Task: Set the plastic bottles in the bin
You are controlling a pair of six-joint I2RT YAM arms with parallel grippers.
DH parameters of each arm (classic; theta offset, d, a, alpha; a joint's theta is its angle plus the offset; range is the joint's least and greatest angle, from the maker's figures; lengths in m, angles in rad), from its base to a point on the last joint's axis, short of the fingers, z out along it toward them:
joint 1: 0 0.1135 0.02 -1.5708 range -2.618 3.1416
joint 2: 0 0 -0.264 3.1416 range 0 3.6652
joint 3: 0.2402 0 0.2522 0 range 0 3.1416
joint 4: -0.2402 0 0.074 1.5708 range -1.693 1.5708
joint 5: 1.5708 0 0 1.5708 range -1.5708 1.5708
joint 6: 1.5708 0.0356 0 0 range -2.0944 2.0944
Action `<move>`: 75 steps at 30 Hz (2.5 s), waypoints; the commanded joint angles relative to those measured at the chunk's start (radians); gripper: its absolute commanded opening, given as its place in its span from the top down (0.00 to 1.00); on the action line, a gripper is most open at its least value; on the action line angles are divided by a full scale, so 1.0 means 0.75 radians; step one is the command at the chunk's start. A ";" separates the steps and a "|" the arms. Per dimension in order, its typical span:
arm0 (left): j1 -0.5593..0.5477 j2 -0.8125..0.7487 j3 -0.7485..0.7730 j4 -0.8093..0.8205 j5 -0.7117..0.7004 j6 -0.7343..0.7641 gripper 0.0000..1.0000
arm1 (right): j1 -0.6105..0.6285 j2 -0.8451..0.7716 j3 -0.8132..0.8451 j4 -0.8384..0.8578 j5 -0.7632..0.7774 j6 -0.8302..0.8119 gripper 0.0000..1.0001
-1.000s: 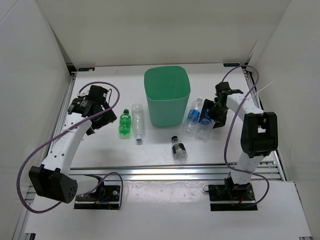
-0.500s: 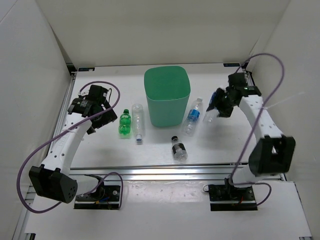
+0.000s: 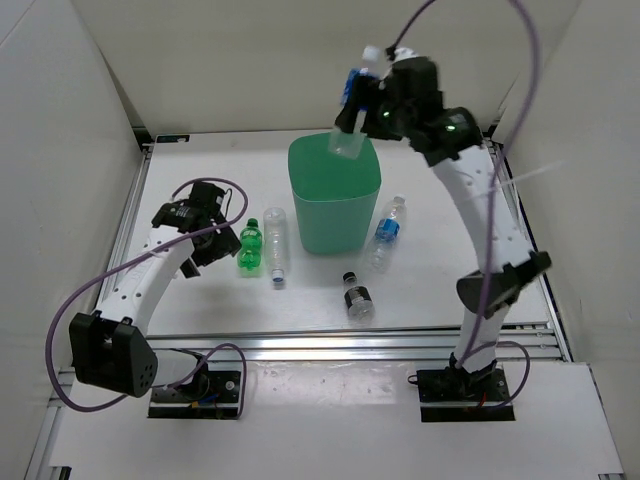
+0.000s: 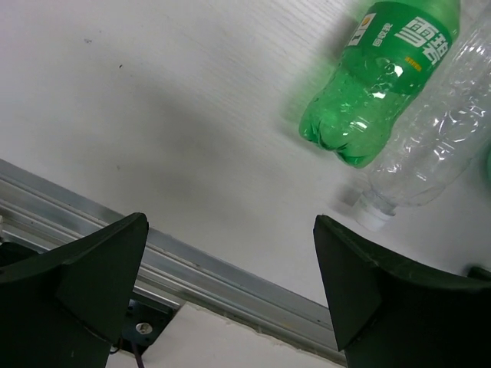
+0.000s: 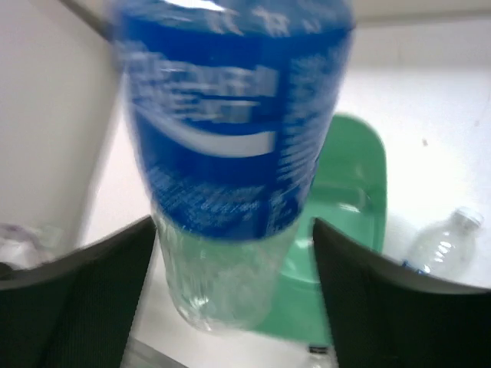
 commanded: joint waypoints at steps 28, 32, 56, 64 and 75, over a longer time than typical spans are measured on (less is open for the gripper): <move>-0.024 0.690 0.192 0.539 0.192 0.246 0.00 | -0.072 -0.445 -0.451 -0.263 0.023 -0.155 0.00; -0.024 0.708 0.176 0.539 0.192 0.258 0.21 | -0.072 -0.445 -0.466 -0.263 0.010 -0.155 0.00; -0.461 0.714 1.380 0.327 0.417 0.180 0.16 | -0.536 -0.449 -0.883 -0.173 -0.255 0.127 0.01; -0.449 0.586 1.377 0.249 0.219 0.207 0.00 | -0.636 -0.402 -1.044 -0.110 -0.354 0.170 0.00; -0.167 0.258 0.843 0.178 0.161 0.105 0.00 | -0.536 0.105 -1.086 0.064 -0.523 0.239 0.00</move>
